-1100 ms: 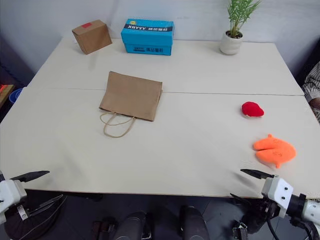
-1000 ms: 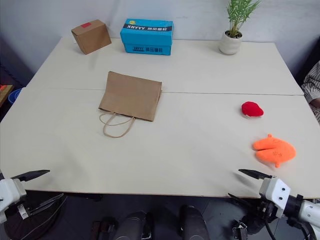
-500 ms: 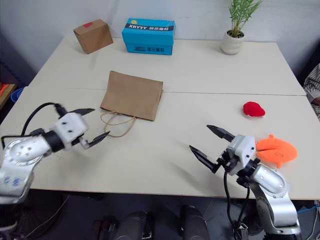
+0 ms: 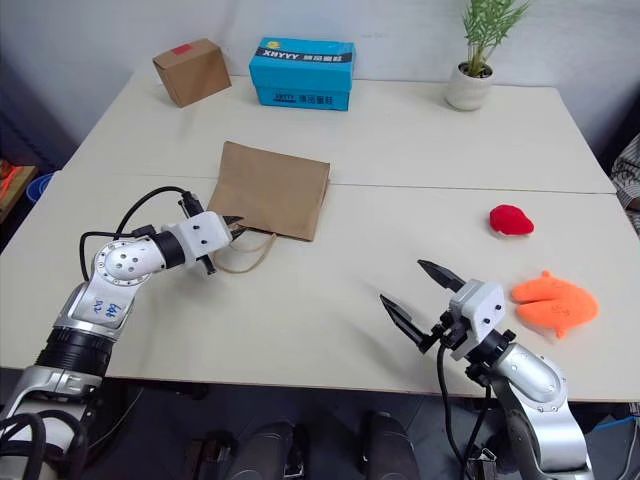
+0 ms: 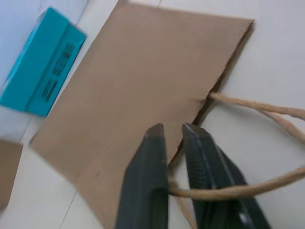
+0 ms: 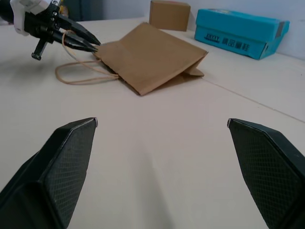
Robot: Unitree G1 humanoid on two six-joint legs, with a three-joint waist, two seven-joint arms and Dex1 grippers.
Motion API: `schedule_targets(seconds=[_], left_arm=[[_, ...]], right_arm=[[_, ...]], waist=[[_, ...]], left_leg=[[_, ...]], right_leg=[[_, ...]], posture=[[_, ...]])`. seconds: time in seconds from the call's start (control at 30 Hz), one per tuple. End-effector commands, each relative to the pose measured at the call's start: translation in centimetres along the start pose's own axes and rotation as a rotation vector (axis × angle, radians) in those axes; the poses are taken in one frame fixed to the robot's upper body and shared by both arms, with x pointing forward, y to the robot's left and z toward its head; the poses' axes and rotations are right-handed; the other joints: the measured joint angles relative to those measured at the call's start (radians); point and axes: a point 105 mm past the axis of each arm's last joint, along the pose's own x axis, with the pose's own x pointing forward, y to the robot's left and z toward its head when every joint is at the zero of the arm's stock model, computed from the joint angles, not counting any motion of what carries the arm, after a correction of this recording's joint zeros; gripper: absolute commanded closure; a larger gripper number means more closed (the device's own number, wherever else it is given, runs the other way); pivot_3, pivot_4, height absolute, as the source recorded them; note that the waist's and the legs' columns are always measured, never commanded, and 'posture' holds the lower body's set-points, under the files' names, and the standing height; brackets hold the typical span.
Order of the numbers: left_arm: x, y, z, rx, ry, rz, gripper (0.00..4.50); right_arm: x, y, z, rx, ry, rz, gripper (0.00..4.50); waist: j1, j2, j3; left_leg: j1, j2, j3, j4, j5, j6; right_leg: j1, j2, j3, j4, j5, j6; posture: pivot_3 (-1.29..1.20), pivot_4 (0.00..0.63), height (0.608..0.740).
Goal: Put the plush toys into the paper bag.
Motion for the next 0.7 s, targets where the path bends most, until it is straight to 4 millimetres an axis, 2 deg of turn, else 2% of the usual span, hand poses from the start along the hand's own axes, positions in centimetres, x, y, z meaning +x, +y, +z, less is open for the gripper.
schedule_targets(seconds=[0.03, 0.13, 0.2, 0.3, 0.5, 0.7], left_arm=[[0.4, 0.3, 3.2, 0.005, -0.163, -0.100, 4.47], [0.7, 1.0, 5.5, -0.016, -0.278, -0.138, 4.50], [0.9, 1.4, 7.7, -0.047, -0.379, -0.173, 4.50], [0.9, 1.3, 10.8, -0.108, -0.520, -0.244, 4.50], [1.1, 1.1, 14.3, -0.195, -0.660, -0.312, 4.50], [1.6, 1.2, 16.4, -0.291, -0.725, -0.311, 4.50]], right_arm=[[0.1, 1.1, 1.3, -0.019, -0.020, 0.068, 0.00], [1.1, 1.7, 1.6, -0.001, -0.014, 0.113, 0.56], [2.2, 2.5, 2.0, 0.002, -0.008, 0.162, 1.20], [4.0, 3.2, 2.4, -0.006, -0.005, 0.202, 2.31], [8.0, 4.0, 2.0, -0.027, 0.027, 0.232, 4.48], [10.9, 3.6, 0.5, -0.044, 0.089, 0.180, 4.48]], waist=[[0.000, 0.000, 0.000], [0.001, 0.000, 0.000], [-0.001, 0.000, 0.000], [-0.001, 0.000, 0.000], [-0.007, 0.000, 0.000], [-0.006, -0.001, 0.000]], left_leg=[[0.000, 0.000, 0.000, 0.000, 0.000, 0.000], [-0.001, 0.001, 0.000, 0.005, 0.000, 0.000], [-0.001, 0.001, 0.000, 0.010, -0.001, 0.001], [-0.001, 0.001, 0.000, 0.012, -0.001, 0.002], [-0.002, 0.001, -0.001, 0.012, -0.001, 0.002], [-0.003, 0.000, -0.001, 0.013, -0.001, 0.002]], right_leg=[[0.000, 0.000, 0.000, 0.000, 0.000, 0.000], [0.000, 0.001, -0.001, 0.002, 0.000, 0.000], [0.000, 0.001, 0.000, 0.004, 0.000, 0.000], [0.001, 0.000, 0.000, 0.005, 0.000, 0.001], [0.001, 0.002, 0.001, 0.005, 0.000, 0.001], [0.001, 0.003, 0.001, 0.005, 0.001, 0.001]], posture=[[0.00, 0.150, 0.740], [0.00, 0.150, 0.740], [0.00, 0.150, 0.740], [0.00, 0.150, 0.740], [0.00, 0.150, 0.740], [0.00, 0.150, 0.740]])
